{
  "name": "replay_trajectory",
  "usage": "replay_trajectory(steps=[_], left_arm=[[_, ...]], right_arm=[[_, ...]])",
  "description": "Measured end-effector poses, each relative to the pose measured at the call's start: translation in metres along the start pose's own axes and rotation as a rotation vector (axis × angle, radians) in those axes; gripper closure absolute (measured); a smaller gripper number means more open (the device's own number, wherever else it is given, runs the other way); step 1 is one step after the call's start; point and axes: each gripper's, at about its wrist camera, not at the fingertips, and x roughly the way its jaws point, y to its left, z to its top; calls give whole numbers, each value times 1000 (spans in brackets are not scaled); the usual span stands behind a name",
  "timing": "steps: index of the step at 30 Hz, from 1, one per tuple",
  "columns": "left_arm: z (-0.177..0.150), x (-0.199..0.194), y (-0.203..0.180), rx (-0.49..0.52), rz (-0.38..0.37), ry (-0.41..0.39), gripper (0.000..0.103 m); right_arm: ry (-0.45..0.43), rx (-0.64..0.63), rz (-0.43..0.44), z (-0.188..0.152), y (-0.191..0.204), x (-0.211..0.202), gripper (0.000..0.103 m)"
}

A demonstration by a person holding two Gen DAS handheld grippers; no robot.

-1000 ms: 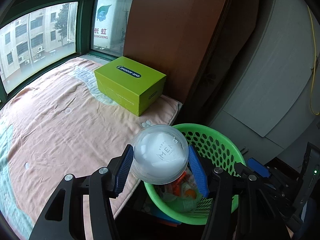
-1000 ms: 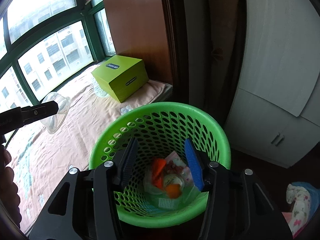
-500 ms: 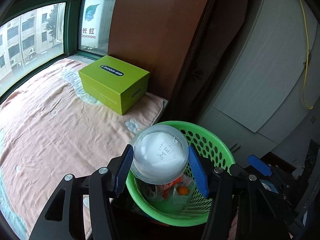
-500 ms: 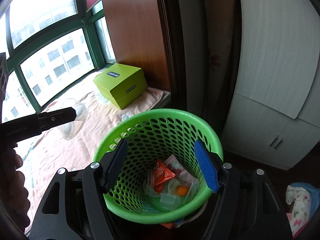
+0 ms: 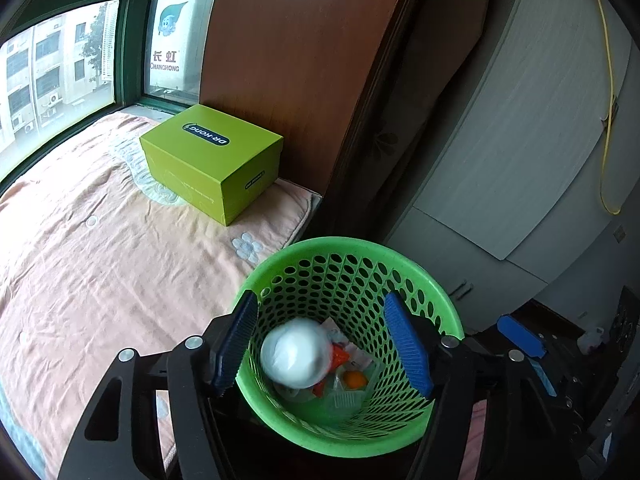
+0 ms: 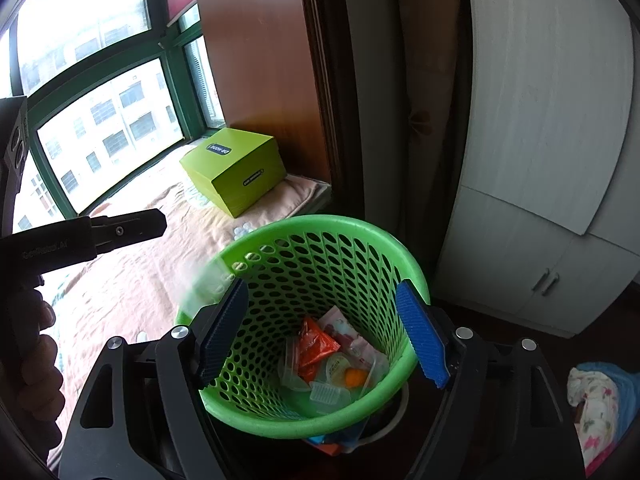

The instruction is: Collect trash

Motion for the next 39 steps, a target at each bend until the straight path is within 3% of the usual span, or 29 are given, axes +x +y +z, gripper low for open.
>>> replay_trajectory(steps=[4,6,21,39], left_arm=[[-2,-2,5,-14,17,-2,32],[-2,-6,9,-22,39,-12,25],[-4,-47,66,-99,217,-82,12],[-24,-96,150,-254,414,-149,9]], right_arm=[[7,-7,18,-1,5,2,26],[9,-17,26,-1,9,2,25],[16,-84,130,7,58,13,21],[12,-177,251,20,128,29,20]])
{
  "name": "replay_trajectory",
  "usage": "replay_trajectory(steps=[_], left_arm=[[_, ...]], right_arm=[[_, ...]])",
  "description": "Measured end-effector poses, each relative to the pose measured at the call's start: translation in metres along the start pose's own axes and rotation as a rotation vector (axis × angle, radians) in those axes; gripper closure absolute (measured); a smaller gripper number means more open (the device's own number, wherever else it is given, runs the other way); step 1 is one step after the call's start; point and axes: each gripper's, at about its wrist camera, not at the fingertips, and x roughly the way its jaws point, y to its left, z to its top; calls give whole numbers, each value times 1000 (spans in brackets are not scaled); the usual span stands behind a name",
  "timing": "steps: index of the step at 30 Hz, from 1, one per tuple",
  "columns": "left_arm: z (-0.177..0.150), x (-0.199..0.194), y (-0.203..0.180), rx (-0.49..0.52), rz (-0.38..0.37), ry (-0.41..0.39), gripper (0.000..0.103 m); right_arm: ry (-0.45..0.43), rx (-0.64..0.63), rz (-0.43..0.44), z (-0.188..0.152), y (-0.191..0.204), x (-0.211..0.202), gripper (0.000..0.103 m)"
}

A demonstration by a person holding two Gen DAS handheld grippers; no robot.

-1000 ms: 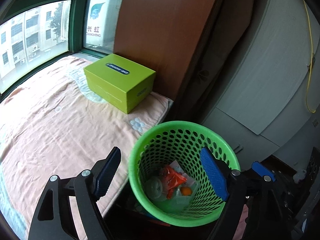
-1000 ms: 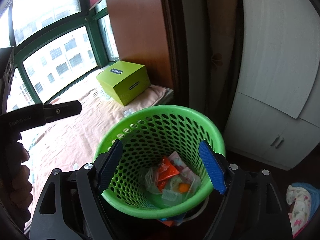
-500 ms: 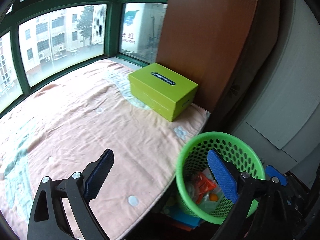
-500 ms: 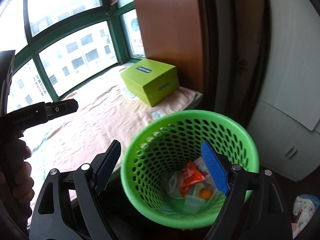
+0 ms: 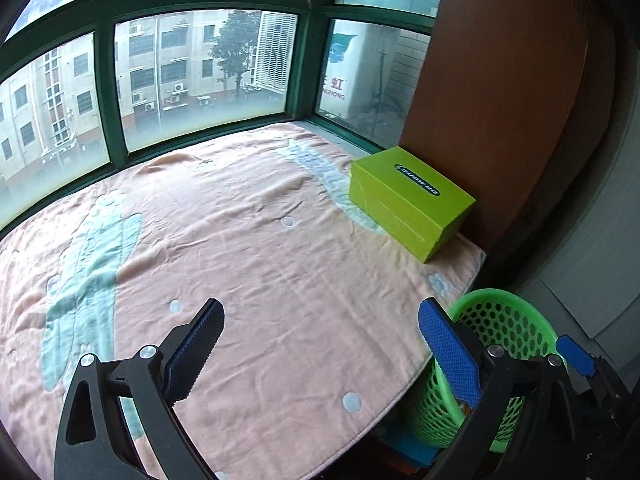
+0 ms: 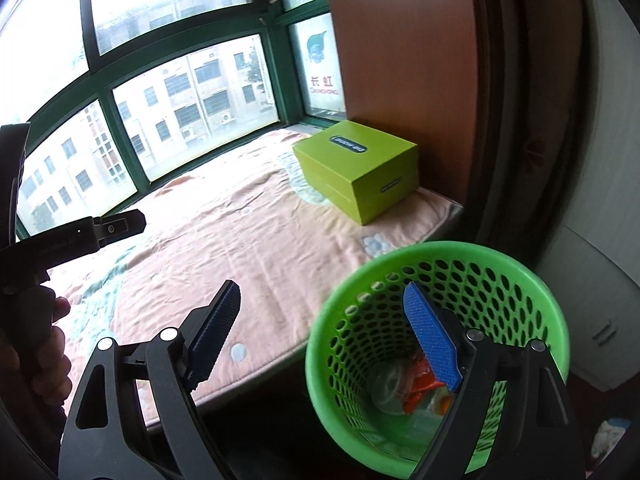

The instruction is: Collect trash

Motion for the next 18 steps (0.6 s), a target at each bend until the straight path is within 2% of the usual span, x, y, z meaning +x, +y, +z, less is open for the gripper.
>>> replay_trajectory(steps=[18], left_arm=[[-10,-16,73,-89,175,-26,9]], right_arm=[[-18,-61,93,20,49,17,18]])
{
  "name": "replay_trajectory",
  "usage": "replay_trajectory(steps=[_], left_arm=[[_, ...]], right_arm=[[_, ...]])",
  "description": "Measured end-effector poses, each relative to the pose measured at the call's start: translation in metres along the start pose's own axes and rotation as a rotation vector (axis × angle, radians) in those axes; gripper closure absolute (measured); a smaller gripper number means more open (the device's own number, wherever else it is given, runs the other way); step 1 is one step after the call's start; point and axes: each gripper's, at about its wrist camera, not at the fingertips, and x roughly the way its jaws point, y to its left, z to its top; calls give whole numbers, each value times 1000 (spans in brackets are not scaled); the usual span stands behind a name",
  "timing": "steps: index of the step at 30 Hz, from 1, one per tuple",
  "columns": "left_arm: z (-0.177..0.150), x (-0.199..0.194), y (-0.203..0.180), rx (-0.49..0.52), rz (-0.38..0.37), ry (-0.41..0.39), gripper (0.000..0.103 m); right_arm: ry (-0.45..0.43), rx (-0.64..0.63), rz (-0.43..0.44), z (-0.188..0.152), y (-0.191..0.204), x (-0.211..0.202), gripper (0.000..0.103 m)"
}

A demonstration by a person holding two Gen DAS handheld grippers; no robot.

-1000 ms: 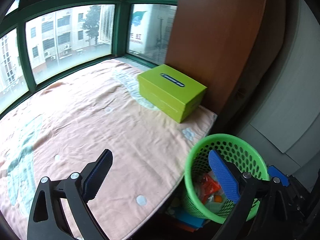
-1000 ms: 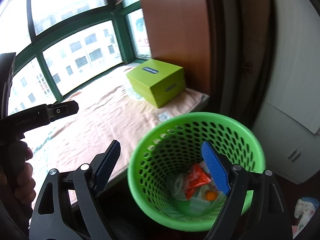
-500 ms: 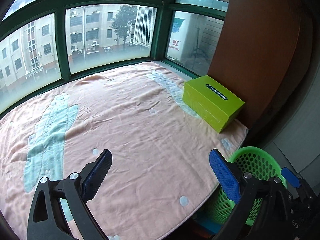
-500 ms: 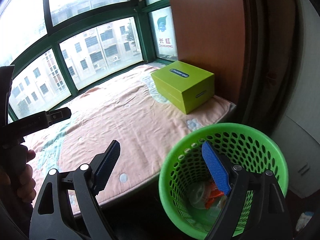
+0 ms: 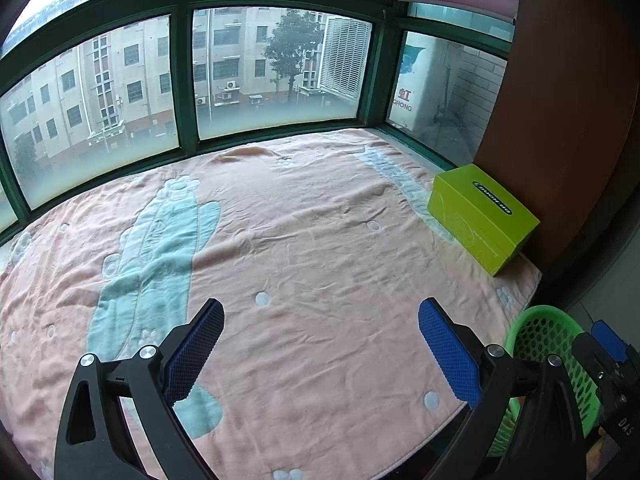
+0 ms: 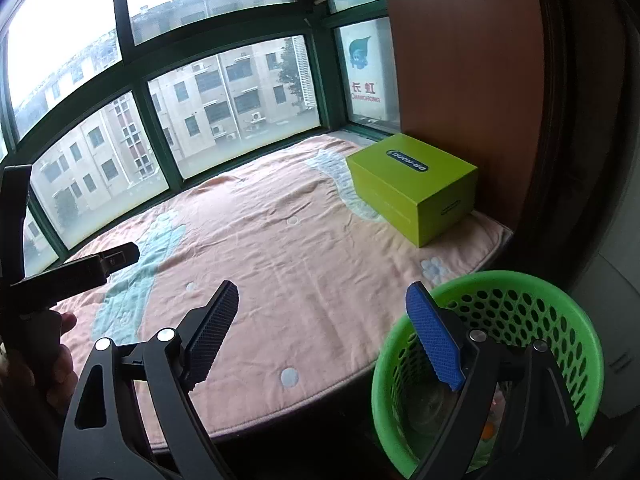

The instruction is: Collect trash

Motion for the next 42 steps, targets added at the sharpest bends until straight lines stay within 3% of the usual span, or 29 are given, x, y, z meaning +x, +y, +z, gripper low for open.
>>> replay_trajectory(steps=[18,42], left_arm=[[-16,-21,39,-31,111,-31,7],[-25,-34,58,-52,153,-34,7]], right_arm=[[5,-41,26,1,31,14,13],[32,-48,54,-3,42,26,12]])
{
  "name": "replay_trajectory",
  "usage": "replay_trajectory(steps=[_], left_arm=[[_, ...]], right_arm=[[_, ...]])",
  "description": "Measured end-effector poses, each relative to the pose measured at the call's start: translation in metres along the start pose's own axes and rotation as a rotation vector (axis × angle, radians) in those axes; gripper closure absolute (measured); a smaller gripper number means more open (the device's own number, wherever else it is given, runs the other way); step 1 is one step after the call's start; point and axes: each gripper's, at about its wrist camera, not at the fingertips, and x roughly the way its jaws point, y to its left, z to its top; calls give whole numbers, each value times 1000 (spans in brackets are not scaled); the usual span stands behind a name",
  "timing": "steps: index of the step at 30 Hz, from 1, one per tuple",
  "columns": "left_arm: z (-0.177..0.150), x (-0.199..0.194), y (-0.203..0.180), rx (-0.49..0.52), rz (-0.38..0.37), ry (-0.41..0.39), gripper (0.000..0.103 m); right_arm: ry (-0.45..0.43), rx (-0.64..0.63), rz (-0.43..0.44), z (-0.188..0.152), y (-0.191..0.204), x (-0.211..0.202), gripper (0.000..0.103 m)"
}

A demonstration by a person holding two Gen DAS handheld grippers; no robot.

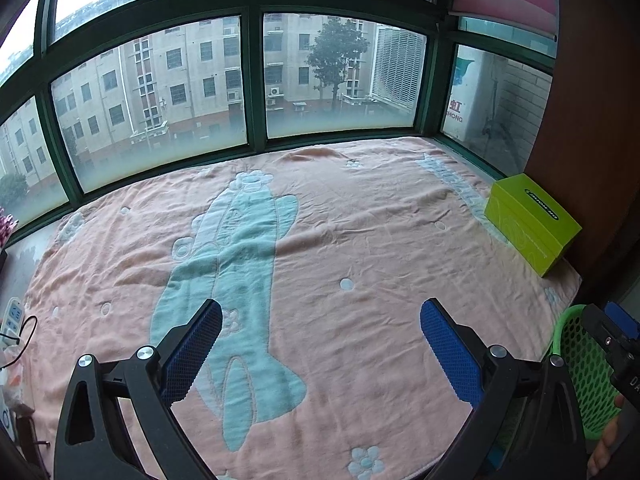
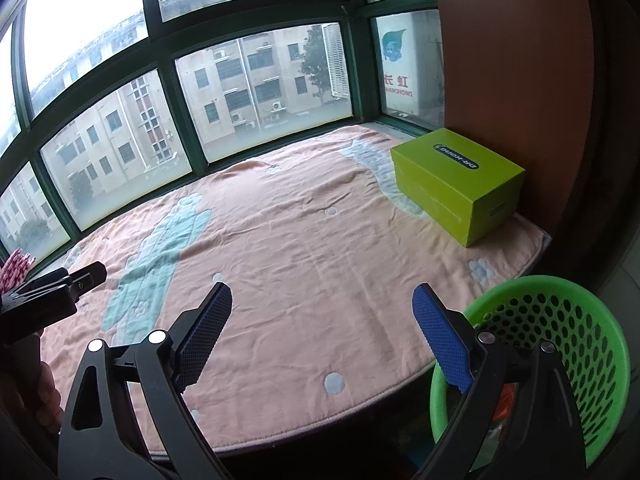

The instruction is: Collect trash

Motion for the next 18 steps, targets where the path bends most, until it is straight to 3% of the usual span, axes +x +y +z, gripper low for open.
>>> replay_trajectory(steps=[18], left_arm=[[-1,-10,0,-5,5,-35,7]], right_arm=[[-7,5,4,0,1,-2,12]])
